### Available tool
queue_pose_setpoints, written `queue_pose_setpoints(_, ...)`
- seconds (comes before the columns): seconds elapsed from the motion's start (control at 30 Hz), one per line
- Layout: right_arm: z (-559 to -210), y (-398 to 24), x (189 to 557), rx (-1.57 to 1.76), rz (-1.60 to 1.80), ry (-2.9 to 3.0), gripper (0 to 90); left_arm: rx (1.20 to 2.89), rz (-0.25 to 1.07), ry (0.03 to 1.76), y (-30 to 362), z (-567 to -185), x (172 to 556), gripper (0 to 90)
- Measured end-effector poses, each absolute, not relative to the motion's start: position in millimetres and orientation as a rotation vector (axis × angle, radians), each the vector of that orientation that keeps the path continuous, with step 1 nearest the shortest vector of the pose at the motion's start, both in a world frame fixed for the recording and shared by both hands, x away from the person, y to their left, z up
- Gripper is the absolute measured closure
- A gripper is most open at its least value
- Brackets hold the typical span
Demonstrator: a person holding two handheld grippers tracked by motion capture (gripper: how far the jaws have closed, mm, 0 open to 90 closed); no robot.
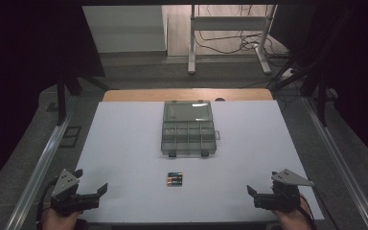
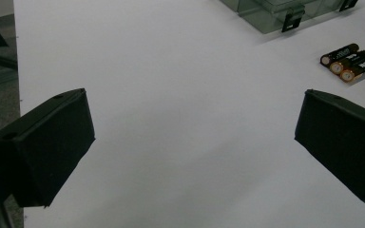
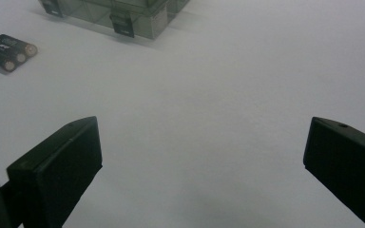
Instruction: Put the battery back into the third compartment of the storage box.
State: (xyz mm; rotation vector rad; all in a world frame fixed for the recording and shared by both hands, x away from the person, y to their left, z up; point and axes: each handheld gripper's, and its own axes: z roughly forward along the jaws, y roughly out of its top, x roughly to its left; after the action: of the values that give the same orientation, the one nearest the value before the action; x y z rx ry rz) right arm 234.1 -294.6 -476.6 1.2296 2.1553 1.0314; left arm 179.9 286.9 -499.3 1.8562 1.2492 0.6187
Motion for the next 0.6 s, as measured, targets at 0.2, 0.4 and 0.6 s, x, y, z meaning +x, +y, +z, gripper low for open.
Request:
queue_pose_setpoints(0.2, -476.9, -293.5, 234.2, 1.222, 1.024, 2.168, 0.0, 1.858, 0.629, 1.248, 286.7, -499.0, 179.8, 0.0)
queue_pose_setpoints(0.4, -477.2, -292.3, 235.4, 1.214, 1.013, 2.184, 0.0, 1.874, 0.625, 1.247, 285.9, -499.4, 180.6, 0.0)
queue_pose_setpoints(0.6, -477.3, -291.2, 235.9, 1.21, 1.003, 2.19, 0.0, 1.865, 0.609, 1.261, 287.1, -499.9, 181.5, 0.0)
